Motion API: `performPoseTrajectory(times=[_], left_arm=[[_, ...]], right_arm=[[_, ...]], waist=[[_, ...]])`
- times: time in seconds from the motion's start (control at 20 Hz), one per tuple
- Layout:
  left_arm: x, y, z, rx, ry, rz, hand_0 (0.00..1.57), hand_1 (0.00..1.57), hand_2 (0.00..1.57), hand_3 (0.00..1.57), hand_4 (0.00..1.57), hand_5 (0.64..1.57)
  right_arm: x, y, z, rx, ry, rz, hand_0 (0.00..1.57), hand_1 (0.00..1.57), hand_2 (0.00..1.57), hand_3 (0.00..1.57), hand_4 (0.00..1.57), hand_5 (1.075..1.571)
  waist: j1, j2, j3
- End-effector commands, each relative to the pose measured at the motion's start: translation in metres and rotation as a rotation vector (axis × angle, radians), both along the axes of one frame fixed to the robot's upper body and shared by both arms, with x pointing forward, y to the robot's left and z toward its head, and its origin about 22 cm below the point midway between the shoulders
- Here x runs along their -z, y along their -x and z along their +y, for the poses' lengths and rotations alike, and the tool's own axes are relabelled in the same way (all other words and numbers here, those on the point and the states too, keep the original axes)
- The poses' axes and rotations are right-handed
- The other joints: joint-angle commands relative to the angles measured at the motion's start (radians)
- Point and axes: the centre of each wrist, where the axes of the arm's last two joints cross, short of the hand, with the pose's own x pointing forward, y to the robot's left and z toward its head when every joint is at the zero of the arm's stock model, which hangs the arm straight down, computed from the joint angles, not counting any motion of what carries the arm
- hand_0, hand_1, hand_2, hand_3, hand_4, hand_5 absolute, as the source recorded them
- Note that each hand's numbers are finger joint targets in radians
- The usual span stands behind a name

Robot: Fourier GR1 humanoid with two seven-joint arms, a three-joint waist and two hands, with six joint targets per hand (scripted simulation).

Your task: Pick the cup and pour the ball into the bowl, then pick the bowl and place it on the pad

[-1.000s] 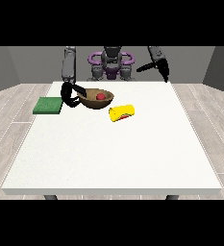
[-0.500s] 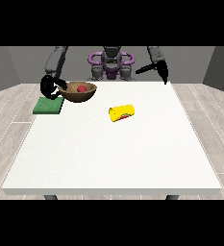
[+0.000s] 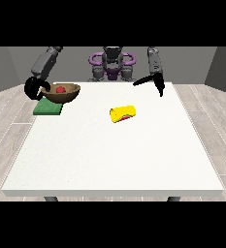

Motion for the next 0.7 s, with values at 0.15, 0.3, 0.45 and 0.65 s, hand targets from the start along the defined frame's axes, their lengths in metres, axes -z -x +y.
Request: performPoseTrajectory(times=[0.15,0.3,0.45,0.65], left_arm=[[-0.047,-0.004,-0.044,0.043,-0.013,-0.181,0.0,0.0,0.0,0.0,0.0,1.564],[-0.066,0.004,-0.034,0.041,-0.029,-0.232,0.0,0.0,0.0,0.0,0.0,1.564],[-0.073,0.013,-0.038,0.028,-0.026,-0.206,0.0,0.0,0.0,0.0,0.0,1.564],[-0.077,0.016,-0.038,0.037,-0.042,-0.262,0.0,0.0,0.0,0.0,0.0,1.564]], right_arm=[[-0.02,0.02,-0.052,0.073,0.034,-0.161,1.57,1.57,1.57,1.44,1.03,1.563],[-0.016,0.045,-0.08,0.075,0.096,-0.182,1.57,1.57,1.57,0.78,1.02,1.568],[-0.022,0.048,-0.088,0.1,0.129,-0.19,1.57,1.57,1.57,0.0,1.05,1.567],[-0.055,0.037,-0.094,0.119,0.121,-0.252,1.57,1.57,1.57,0.0,1.04,1.569]], waist=[[0.04,0.177,0.0016],[0.041,0.22,0.0025],[0.048,0.198,0.0022],[0.055,0.257,0.0014]])
